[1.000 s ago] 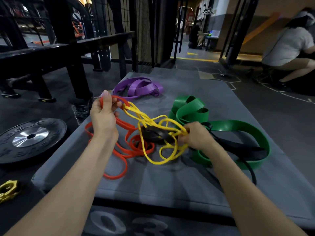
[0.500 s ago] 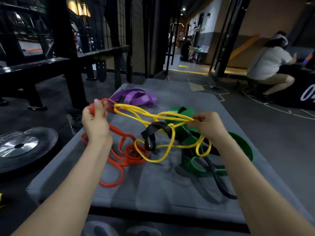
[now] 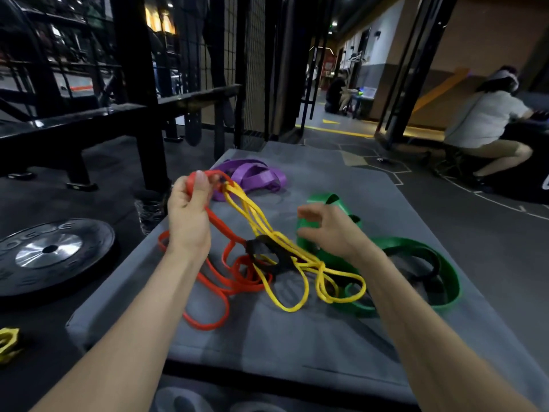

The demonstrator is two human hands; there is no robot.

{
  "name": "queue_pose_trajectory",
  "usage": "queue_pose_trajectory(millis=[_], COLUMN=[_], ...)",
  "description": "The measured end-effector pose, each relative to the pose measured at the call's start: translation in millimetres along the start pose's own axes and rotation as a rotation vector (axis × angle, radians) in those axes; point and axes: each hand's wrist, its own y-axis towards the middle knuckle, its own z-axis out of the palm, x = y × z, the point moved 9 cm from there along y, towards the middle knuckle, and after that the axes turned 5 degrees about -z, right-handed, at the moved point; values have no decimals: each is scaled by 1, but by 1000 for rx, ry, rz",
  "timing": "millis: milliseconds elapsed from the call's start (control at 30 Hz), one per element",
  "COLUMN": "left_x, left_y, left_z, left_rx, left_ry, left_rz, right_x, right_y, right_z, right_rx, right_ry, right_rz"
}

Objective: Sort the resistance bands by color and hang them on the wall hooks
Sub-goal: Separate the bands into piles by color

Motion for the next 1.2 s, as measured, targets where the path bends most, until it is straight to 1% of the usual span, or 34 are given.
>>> queue_pose_trajectory(millis=[33,67,133,167,267,300,367,433,500,533,600,667,733,800,833,900,933,967,1033,1133,1200], left_x=[-1,-3,-6,-7,-10,-11,-13,-13,-12,-12,-10,0,16,29,32,40,46,52,60,59,64], left_y=[0,-1,-2,-2,0,1,4,6,8,9,8,1,-7,-13,-15,-18,-21,-23,-28,-28,-30], left_z=[5,10,19,23,24,22,15,9,8,9,14,21,30,37,41,45,46,47,46,42,41], left_rx=[40,79,143,162,166,156,118,83,68,69,76,107,152,188,202,241,270,298,318,253,254], left_ry=[-21,-44,-94,-127,-237,-274,-342,-381,-360,-305,-122,79,244,334,353,389,427,480,564,579,567], left_rz=[-10,-18,-37,-52,-92,-101,-123,-150,-157,-154,-146,-174,-233,-278,-299,-353,-383,-409,-437,-457,-514], right_x=[10,19,32,33,24,17,-1,-6,2,10,31,45,45,39,35,27,23,18,7,-8,-10], right_y=[6,12,23,28,34,32,27,23,20,17,12,13,19,23,26,28,26,23,16,5,5], right_z=[3,10,33,45,66,65,56,31,-10,-36,-84,-112,-121,-119,-112,-90,-79,-72,-65,-59,-51], right_rx=[-37,-37,44,80,117,91,55,-15,-153,-266,-482,-576,-562,-493,-416,-199,-117,-84,-110,-221,-267], right_ry=[39,73,135,128,-24,-36,54,30,-48,-68,-78,-89,-66,-49,-80,-227,-268,-256,-94,332,566], right_rz=[-22,-37,-29,-9,-7,-9,11,1,-21,-42,-108,-154,-139,-110,-77,-16,-2,15,64,220,303])
